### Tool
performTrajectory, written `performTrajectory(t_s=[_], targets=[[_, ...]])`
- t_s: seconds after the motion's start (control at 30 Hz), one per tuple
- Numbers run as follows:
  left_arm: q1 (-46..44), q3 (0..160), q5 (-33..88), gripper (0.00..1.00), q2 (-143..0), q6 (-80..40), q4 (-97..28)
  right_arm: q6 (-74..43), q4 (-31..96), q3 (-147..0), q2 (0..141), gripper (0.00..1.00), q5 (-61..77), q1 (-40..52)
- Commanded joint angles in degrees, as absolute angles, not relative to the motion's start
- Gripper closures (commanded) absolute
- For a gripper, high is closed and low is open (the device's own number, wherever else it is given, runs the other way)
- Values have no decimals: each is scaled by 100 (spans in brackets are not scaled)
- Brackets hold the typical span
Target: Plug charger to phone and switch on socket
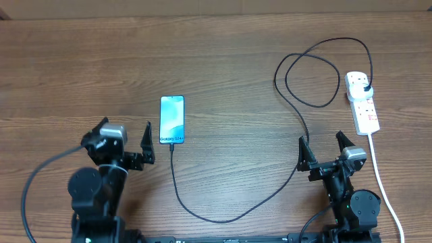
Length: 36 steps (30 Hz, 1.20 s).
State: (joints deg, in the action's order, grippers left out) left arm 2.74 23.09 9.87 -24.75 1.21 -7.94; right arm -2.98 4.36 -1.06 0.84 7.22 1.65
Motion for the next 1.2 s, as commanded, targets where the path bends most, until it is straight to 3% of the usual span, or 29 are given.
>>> performTrajectory(t_s=[0.0, 0.57, 1.17], targets=[[298, 1747, 1007, 1, -2008, 130, -510, -294, 414, -45, 16, 0, 709, 187], [224, 45, 803, 0, -176, 523, 193, -294, 416, -45, 16, 0, 711, 187], [36, 27, 401, 1, -19, 622, -421, -294, 414, -45, 16, 0, 709, 187]])
